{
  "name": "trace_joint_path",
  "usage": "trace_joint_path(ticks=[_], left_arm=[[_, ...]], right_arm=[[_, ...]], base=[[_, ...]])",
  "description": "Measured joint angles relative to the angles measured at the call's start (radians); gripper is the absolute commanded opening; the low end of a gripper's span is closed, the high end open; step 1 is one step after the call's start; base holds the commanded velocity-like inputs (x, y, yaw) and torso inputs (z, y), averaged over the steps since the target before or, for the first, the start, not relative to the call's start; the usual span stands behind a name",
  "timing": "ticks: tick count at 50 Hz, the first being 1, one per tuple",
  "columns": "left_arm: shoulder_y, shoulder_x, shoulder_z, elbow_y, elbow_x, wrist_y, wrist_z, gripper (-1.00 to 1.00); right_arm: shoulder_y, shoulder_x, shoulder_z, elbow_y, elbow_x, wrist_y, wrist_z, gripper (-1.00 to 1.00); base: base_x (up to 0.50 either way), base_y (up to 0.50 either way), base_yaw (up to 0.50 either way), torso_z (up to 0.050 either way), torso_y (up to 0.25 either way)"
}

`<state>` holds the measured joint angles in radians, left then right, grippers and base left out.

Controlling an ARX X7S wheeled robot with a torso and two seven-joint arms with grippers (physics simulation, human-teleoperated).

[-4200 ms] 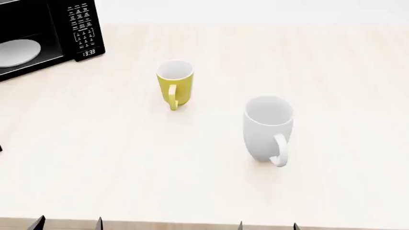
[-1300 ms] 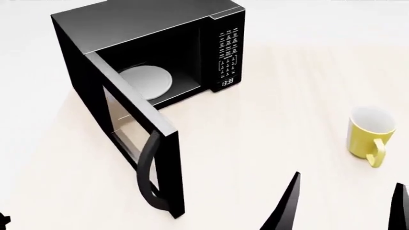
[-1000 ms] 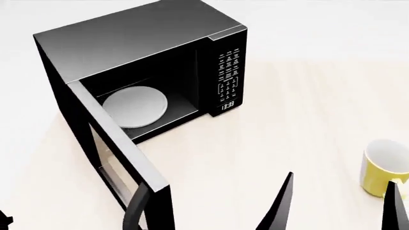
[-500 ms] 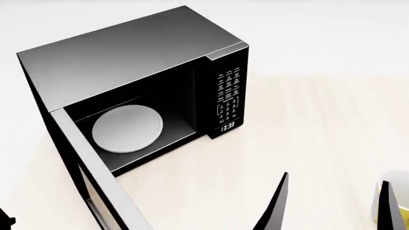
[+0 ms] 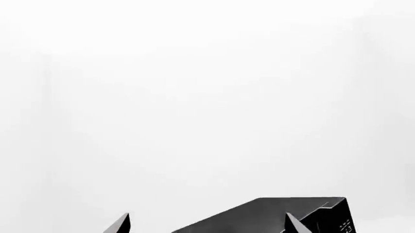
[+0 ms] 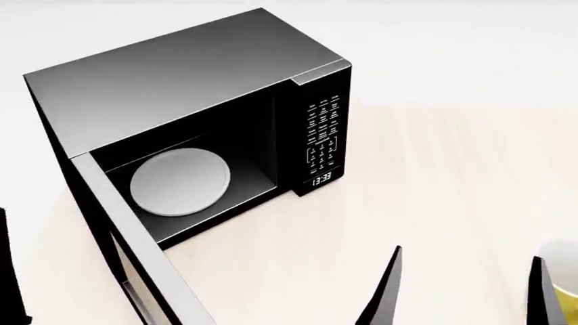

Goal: Close the microwave.

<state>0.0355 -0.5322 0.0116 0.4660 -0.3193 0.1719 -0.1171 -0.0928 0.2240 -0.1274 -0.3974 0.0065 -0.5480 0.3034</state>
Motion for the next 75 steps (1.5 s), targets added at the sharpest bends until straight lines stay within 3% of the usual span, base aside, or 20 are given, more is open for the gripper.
trace_joint_path(ticks=[15, 27, 37, 47, 75], left_arm=[[-0.092, -0.191, 0.11, -0.155, -0.152, -0.075, 0.353, 1.0], [-0.126, -0.227, 0.223, -0.269, -0.148, -0.091, 0.531, 1.0], [-0.119, -0.251, 0.272, -0.304, -0.134, -0.088, 0.606, 1.0], [-0.154, -0.23, 0.298, -0.35, -0.096, -0.069, 0.626, 1.0], [-0.264, -0.058, 0.359, -0.583, 0.021, 0.078, 0.616, 1.0]], right_arm=[[0.006, 0.007, -0.016, 0.027, -0.004, -0.003, 0.004, 1.0], [0.009, 0.013, -0.025, 0.039, -0.004, -0.001, 0.008, 1.0], [0.012, 0.016, -0.031, 0.052, -0.008, 0.001, 0.013, 1.0], [0.014, 0.019, -0.039, 0.068, -0.015, -0.001, 0.018, 1.0], [0.02, 0.03, -0.055, 0.093, -0.01, -0.006, 0.031, 1.0]], base=[[0.0, 0.0, 0.0, 0.0, 0.0], [0.0, 0.0, 0.0, 0.0, 0.0], [0.0, 0.0, 0.0, 0.0, 0.0], [0.0, 0.0, 0.0, 0.0, 0.0], [0.0, 0.0, 0.0, 0.0, 0.0]])
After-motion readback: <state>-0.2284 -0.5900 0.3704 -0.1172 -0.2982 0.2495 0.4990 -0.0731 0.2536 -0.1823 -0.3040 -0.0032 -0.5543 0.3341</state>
